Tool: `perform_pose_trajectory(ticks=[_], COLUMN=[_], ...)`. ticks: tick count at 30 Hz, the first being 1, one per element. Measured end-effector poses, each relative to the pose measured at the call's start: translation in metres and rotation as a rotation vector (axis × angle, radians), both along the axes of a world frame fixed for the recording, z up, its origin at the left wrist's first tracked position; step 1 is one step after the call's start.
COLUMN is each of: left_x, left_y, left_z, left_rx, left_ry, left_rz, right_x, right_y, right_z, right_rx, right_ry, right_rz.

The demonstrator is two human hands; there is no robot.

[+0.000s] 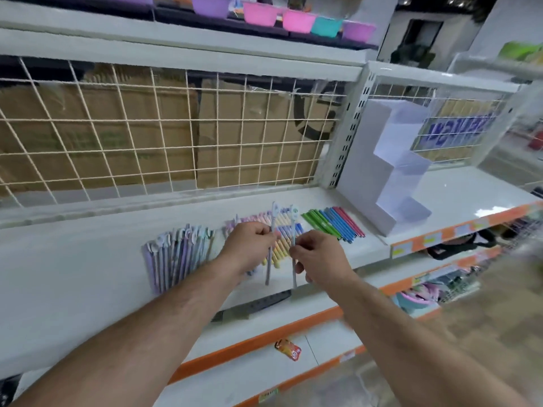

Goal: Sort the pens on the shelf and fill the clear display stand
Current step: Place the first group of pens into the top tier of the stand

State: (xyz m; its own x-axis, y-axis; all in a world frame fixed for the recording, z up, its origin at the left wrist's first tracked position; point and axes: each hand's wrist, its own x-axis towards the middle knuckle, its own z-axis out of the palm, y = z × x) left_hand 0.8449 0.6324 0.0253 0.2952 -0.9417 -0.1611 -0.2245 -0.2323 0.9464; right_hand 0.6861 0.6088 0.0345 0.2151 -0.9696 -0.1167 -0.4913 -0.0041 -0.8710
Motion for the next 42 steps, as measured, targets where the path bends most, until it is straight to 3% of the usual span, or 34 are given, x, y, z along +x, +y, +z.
perform_pose_trajectory(ticks=[19,42], left_x=[-0.221,-0.211], left_y=[-0.089,-0.289], left_z=[0.088,0.151], left_rx=[-0.181,-0.375], left_ry=[-0.013,-0.066], left_rz=[0.007,-0.034], right_x=[-0.221,-0.21], right_y=[-0.12,-0.306], right_z=[0.071,0.15], right_rx=[-0.119,-0.224], right_ry=[-0.123,-0.218], right_rz=[0.035,0.085])
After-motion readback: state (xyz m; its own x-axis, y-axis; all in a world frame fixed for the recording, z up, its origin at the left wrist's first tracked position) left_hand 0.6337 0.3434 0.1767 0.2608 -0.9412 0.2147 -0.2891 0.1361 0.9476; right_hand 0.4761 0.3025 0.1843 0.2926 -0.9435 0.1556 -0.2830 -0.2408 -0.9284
